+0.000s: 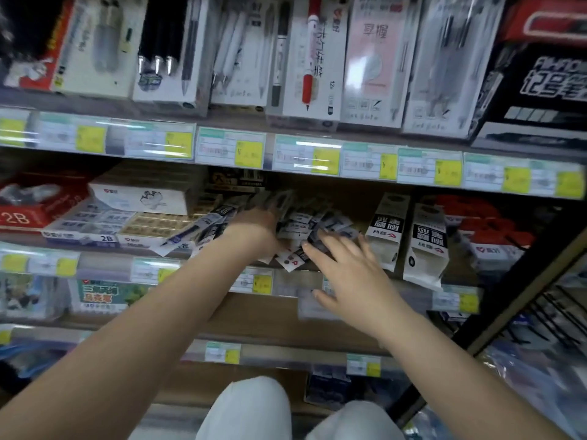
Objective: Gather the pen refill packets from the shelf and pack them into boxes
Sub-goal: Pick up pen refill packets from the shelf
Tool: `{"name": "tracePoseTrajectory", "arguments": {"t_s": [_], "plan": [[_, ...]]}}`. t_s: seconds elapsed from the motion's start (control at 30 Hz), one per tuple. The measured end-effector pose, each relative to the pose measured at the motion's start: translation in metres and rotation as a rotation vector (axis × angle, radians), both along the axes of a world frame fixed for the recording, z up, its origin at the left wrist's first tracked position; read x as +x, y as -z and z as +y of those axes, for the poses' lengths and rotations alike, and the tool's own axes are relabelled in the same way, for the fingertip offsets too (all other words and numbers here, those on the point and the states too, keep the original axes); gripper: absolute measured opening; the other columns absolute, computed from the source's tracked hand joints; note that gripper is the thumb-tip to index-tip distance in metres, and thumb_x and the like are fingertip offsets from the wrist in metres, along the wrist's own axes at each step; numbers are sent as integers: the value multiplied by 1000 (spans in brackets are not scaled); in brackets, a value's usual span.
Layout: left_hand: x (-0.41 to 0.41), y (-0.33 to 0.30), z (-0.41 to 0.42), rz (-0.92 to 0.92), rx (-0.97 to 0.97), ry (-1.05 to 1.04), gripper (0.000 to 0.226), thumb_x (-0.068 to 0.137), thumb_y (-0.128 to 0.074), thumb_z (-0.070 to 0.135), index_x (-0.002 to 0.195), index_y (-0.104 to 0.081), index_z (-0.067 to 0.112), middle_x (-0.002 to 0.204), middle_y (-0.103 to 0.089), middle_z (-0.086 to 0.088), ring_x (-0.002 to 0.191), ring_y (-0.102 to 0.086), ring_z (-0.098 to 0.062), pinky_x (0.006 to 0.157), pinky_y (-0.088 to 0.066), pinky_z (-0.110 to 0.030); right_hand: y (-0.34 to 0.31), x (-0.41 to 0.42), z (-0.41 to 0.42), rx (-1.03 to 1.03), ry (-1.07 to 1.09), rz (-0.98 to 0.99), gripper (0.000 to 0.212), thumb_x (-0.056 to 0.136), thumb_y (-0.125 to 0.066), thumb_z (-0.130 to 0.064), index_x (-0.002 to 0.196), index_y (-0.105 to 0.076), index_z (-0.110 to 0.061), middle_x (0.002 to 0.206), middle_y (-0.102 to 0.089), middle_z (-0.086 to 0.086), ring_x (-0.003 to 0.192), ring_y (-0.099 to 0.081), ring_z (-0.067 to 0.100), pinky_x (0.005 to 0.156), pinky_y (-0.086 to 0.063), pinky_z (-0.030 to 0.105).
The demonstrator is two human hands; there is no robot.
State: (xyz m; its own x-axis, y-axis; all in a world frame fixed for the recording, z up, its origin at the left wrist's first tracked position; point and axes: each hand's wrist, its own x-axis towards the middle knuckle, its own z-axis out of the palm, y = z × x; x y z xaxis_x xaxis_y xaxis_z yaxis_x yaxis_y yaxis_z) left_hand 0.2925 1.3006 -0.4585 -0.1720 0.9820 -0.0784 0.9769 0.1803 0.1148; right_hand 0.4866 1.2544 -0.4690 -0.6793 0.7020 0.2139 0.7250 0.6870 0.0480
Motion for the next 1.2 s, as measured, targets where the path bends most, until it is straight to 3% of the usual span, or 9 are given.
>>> {"name": "tracePoseTrajectory", "arguments": {"t_s": [0.2, 0.37, 0.67, 0.9, 1.1, 1.2], "plan": [[1, -3, 0, 14, 24, -18, 47, 88, -56, 19, 134, -48, 17, 120, -58, -12, 104, -59, -32, 76, -51, -36, 5, 3, -1, 0, 29, 14, 72, 90, -56, -39, 150, -17, -27, 154, -22, 4, 142, -17, 24, 116, -2, 47], [-3, -2, 0, -21, 50, -37, 53, 87, -51, 4, 137, -46, 21, 120, -59, -12, 102, -60, -32, 70, -50, -35, 5, -1, -6, -6, 44, 16, 71, 92, -53, -40, 150, -14, -28, 155, -20, 2, 143, -16, 21, 116, 0, 45], [-22, -1, -7, -430, 213, -126, 39, 95, -49, 13, 131, -56, 25, 126, -59, -12, 89, -63, -30, 67, -54, -33, 8, -20, -5, -3, 20, 9, 69, 91, -54, -41, 149, -20, -27, 154, -23, 3, 142, -18, 23, 116, -6, 48], [-27, -4, -15, -479, 261, -152, 43, 91, -57, 8, 131, -56, 24, 133, -57, -6, 104, -60, -26, 72, -45, -25, 9, -29, -6, -22, 12, 27, 69, 91, -55, -38, 149, -20, -26, 153, -24, 3, 141, -19, 23, 116, -7, 48], [-26, -2, -19, -650, 323, -188, 35, 87, -64, 10, 120, -64, 20, 130, -58, -4, 83, -58, -19, 70, -50, -28, 11, -29, -7, -21, 9, 26, 70, 90, -55, -37, 149, -19, -27, 152, -25, 2, 141, -20, 22, 116, -7, 48], [-24, 0, -19, -725, 359, -204, 27, 87, -66, 15, 114, -67, 17, 127, -60, -3, 94, -60, -23, 77, -50, -29, 11, -28, -5, -21, 13, 29, 70, 90, -56, -38, 149, -20, -27, 152, -26, 3, 141, -20, 22, 116, -8, 48]]}}
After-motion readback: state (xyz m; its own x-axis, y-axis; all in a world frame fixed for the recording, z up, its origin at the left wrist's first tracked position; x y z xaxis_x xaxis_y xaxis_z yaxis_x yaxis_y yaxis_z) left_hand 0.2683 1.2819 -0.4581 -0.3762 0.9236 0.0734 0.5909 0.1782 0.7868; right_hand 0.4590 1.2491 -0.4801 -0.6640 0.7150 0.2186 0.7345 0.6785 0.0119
